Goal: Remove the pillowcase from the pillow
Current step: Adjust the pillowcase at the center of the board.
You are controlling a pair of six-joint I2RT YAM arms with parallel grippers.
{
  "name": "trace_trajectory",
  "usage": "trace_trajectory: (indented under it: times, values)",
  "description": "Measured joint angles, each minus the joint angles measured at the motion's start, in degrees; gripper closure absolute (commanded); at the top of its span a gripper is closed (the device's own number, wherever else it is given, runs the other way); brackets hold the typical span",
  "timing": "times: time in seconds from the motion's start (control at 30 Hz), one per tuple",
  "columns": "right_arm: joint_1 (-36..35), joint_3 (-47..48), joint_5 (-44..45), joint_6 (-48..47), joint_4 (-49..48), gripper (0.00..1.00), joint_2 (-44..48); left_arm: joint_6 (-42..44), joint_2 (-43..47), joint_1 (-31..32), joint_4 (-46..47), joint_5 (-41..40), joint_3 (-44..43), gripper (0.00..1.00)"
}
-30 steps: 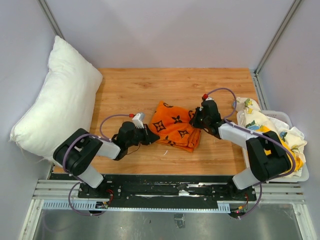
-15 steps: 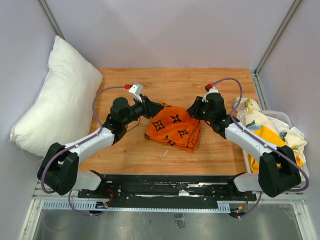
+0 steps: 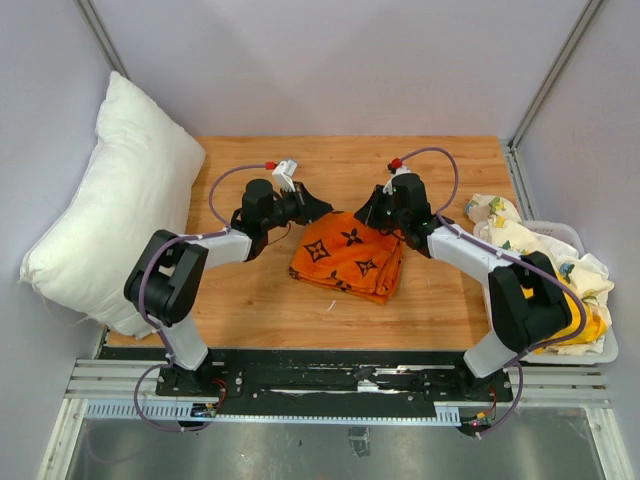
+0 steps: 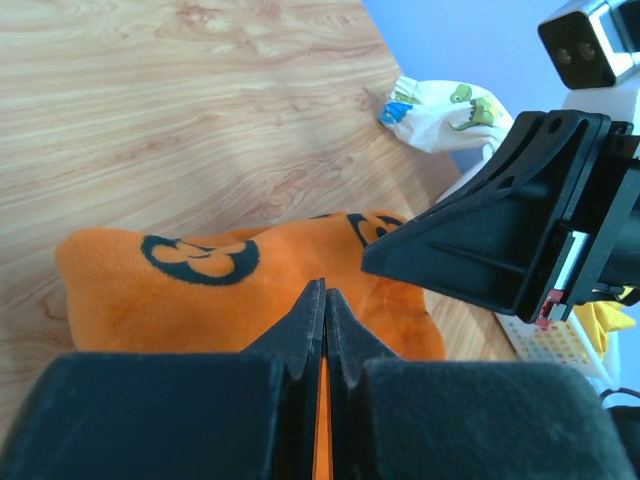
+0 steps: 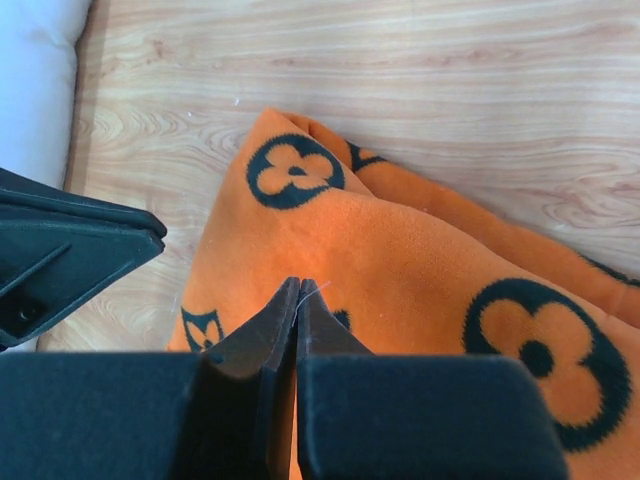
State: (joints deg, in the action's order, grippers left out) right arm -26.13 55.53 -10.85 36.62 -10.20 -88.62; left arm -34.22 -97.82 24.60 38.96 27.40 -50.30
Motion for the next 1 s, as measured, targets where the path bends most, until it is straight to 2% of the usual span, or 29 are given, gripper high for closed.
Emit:
trace_trajectory:
  times: [0.17,0.33,0.43,0.63,0.77,0.83,1.0]
  values:
    - [0.35,-1.11,-2.78,2.32,-3.26,0.99,-4.9,-2.23,-7.21,0.0,5.49,1.25,-0.44,0.99]
    - [2.05,-7.43,-3.58,2.82,-5.25,0.99,-6.1,-3.63,-16.41,-0.2,7.74,0.5,-0.48,1.0]
    - [4.35,-12.13,-4.44,3.28,-6.84,0.99,-5.22,-3.15,-17.35,-0.39,7.28,-0.96,-0.48,1.0]
    - [6.67,-15.3,-4.37,2.36,-5.7,0.99,1.27,1.73,-10.91,-1.9,-0.57,-6.91,-0.42,0.94]
    - [6.58,-14.75,-4.07,0.94,-2.45,0.95,4.04,5.42,-3.54,-3.3,-6.38,-10.78,-0.42,0.79]
    - [6.21,-14.05,-3.89,-0.04,-0.48,0.95,5.81,6.62,0.85,-3.52,-8.28,-11.34,-0.22,0.76]
    - [3.21,-11.91,-3.72,-1.99,1.01,0.99,9.42,8.28,7.67,-2.08,-9.31,-8.44,0.5,0.76]
